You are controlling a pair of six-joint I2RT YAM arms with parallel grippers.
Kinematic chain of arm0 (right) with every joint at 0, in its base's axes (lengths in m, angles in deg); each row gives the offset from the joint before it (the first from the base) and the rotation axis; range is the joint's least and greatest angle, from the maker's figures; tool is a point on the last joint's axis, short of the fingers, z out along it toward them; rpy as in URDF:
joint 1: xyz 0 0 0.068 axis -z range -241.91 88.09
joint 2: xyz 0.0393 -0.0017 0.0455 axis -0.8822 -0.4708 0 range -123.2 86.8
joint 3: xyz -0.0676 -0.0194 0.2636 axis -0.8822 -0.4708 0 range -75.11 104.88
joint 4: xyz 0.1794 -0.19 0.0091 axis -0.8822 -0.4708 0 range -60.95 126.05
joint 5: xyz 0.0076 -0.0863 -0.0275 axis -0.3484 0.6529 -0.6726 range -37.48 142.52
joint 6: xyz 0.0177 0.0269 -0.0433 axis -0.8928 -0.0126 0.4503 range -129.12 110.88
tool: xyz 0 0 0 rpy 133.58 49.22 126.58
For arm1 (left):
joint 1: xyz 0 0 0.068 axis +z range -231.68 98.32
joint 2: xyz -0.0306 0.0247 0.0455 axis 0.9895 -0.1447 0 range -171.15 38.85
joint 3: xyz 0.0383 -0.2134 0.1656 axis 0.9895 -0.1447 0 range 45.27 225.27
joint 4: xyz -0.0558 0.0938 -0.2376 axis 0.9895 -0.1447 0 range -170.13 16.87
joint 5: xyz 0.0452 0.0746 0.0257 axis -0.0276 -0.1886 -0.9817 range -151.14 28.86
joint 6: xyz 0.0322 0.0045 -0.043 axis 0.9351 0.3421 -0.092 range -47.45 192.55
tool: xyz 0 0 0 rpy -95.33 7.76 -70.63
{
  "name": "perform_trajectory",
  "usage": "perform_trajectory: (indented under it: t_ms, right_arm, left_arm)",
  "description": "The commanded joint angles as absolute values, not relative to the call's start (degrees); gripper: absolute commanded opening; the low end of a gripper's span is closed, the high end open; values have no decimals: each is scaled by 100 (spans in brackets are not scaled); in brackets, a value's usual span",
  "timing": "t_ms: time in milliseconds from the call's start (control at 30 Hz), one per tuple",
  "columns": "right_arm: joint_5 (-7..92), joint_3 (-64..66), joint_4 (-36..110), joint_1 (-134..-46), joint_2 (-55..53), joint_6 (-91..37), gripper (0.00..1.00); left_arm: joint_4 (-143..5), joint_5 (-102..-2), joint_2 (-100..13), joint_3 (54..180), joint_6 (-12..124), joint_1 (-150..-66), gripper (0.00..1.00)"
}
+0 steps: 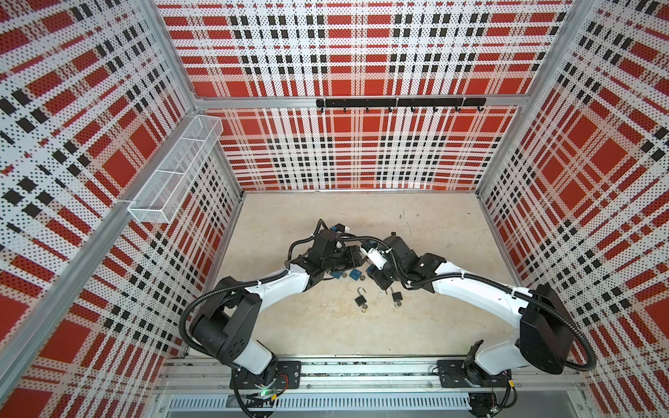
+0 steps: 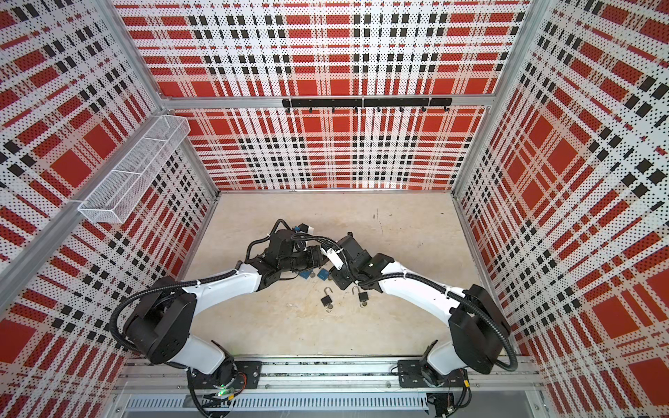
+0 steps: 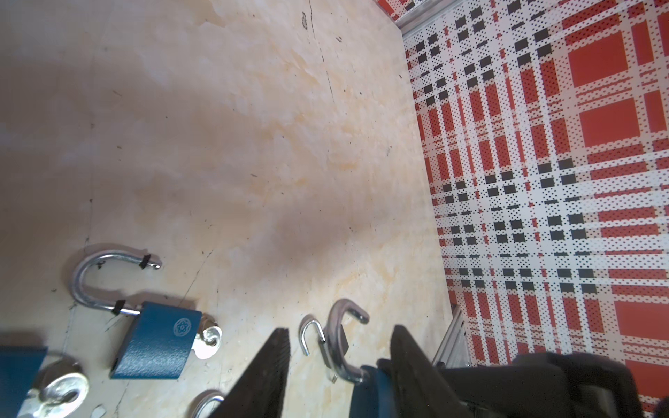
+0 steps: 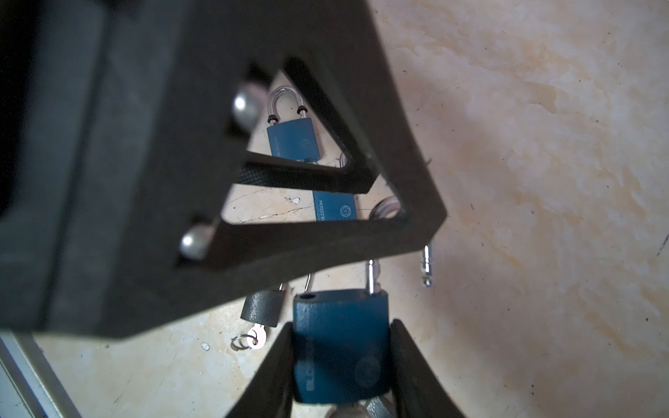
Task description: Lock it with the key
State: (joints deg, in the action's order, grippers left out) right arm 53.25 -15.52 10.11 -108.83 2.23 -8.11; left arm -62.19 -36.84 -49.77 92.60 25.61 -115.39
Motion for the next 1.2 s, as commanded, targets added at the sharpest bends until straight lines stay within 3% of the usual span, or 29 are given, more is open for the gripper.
perform_trajectory:
  t_ms: [0, 733, 867, 1000, 1167]
  right_arm:
    - [5402, -1297, 1276, -10924, 427, -729, 25]
    - [5437, -1207, 1232, -10958, 409, -693, 23]
    - [5437, -1201, 1232, -10966, 411, -696, 23]
    - [5437, -1201, 1232, -10975, 438, -706, 23]
    - [5402, -1283, 1342, -10981, 513, -758, 23]
  left_arm:
    - [-5971, -3592, -5071, 9446, 2465, -11601, 46]
    - [-5716, -3463, -5317, 9514, 2331, -11671, 29]
    - [-5699, -3449, -5335, 9514, 2316, -11668, 20]
    - [-5667, -3420, -5363, 9528, 2298, -11677, 0]
    - [-5593, -3435, -5374, 9501, 2236, -11693, 0]
